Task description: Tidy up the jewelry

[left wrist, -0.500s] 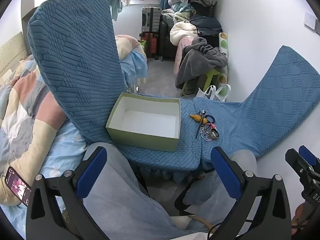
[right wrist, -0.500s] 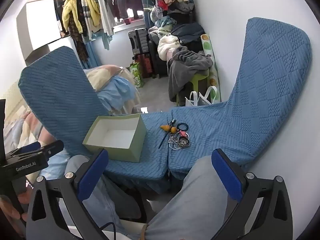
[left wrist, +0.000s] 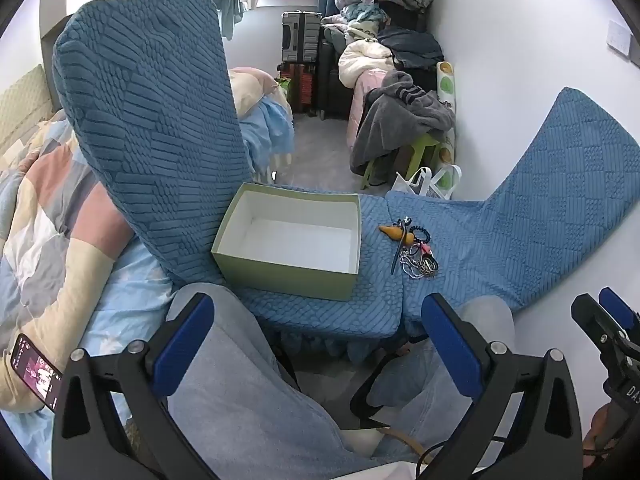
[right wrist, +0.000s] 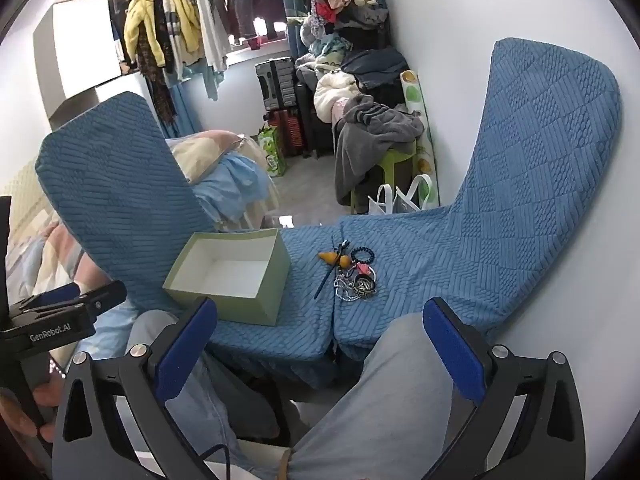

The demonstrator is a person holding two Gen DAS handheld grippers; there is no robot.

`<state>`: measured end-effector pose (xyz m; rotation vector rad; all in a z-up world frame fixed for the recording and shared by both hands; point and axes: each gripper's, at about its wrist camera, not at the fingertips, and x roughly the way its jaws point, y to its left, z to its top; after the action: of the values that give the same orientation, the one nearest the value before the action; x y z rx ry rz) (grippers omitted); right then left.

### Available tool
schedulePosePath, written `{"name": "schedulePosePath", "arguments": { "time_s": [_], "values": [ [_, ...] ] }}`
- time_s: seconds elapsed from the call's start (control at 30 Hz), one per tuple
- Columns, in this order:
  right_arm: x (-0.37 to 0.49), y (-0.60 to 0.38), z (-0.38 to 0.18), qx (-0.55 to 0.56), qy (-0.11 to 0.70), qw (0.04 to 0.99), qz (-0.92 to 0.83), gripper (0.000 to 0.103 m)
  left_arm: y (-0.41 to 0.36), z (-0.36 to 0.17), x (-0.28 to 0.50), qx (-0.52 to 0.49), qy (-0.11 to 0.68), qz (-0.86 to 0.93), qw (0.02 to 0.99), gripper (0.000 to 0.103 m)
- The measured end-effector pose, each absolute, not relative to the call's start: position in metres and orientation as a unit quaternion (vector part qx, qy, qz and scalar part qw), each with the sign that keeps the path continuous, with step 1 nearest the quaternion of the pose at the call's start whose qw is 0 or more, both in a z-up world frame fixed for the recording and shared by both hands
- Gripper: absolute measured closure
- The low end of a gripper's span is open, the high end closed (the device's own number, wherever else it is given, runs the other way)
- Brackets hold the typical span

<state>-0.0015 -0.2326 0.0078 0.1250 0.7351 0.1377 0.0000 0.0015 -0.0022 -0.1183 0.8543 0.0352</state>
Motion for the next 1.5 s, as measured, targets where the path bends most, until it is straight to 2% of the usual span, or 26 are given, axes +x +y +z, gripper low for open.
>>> {"name": "schedulePosePath", "arguments": {
  "time_s": [0.8,1.5],
  "values": [
    [-0.014,-0.233,0.017,0.057,0.346,0.935,0.044,0.0,-0.012,0.003,-0.004,-0.043,0.413,0.007,0.91,0.0],
    [-0.01,-0.234,-0.006,0.052,0.351,0.933,0.061,0.0,-0.007,-0.007,0.0,-0.047,0.399,0.018,0.916,0.0]
  ]
}}
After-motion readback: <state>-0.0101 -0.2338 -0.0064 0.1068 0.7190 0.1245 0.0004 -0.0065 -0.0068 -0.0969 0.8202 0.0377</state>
